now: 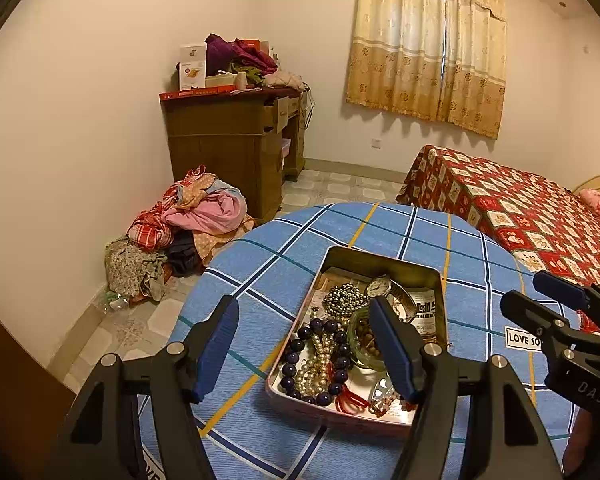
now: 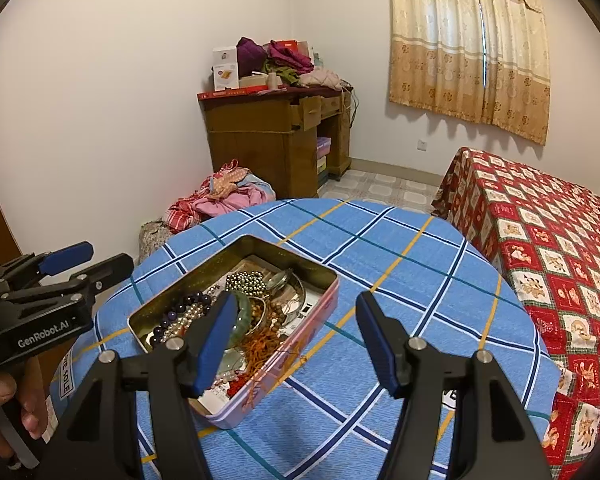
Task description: Organize jewelry
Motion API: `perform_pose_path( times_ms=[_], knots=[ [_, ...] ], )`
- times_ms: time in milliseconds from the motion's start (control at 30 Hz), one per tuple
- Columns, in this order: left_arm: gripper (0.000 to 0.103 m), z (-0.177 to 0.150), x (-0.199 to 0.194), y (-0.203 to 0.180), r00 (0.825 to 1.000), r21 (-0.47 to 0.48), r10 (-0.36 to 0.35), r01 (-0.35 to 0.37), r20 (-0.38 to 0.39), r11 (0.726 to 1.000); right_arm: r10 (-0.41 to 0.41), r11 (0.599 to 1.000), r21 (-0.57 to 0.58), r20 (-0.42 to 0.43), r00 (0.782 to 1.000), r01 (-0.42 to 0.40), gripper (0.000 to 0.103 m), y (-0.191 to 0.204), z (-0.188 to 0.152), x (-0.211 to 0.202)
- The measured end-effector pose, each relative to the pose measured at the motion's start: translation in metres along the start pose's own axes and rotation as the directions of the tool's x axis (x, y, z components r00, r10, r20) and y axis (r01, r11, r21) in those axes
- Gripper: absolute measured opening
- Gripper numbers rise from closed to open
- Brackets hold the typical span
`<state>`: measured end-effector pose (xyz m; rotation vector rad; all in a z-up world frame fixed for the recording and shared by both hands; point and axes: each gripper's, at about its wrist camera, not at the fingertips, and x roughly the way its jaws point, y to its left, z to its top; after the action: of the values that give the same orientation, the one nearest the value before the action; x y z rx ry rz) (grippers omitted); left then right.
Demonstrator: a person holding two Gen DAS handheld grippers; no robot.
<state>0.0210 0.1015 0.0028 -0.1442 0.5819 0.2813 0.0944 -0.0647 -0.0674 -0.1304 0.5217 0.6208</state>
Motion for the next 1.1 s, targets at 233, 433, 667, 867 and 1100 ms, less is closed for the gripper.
perform_pose_path(
  times_ms=[233,433,667,867,1100],
  knots=[
    [0.068,0.0001,0.0010,-0.0008,1.000,0.005,0.000,0.000,-0.002,1.000,0.001,1.000,0.003,0.002,1.000,-0.001,0.065,-0.0013,0.0006,-0.0007],
    [0.068,0.0002,0.0011,-0.0024,1.000,0.020,0.007,-0.007,0.000,1.000,0.001,1.000,0.003,0.002,1.000,-0.001,0.065,-0.0016,0.0000,-0.0011],
    [0.074,0.0008,-0.0001,-0.0044,1.000,0.009,0.007,-0.007,0.008,1.000,0.004,1.000,0.003,0.003,1.000,-0.004,0.065,-0.0015,-0.0017,-0.0018],
    [0.077,0.0010,0.0008,-0.0048,1.000,0.013,0.013,-0.013,0.003,1.000,0.009,1.000,0.006,0.002,1.000,-0.009,0.065,0.0000,-0.0033,-0.0011],
    [0.078,-0.0021,-0.0022,-0.0075,0.999,0.033,0.029,-0.030,0.027,0.999,0.010,1.000,0.013,0.000,1.000,-0.010,0.065,0.0006,-0.0066,0.0008]
  ],
)
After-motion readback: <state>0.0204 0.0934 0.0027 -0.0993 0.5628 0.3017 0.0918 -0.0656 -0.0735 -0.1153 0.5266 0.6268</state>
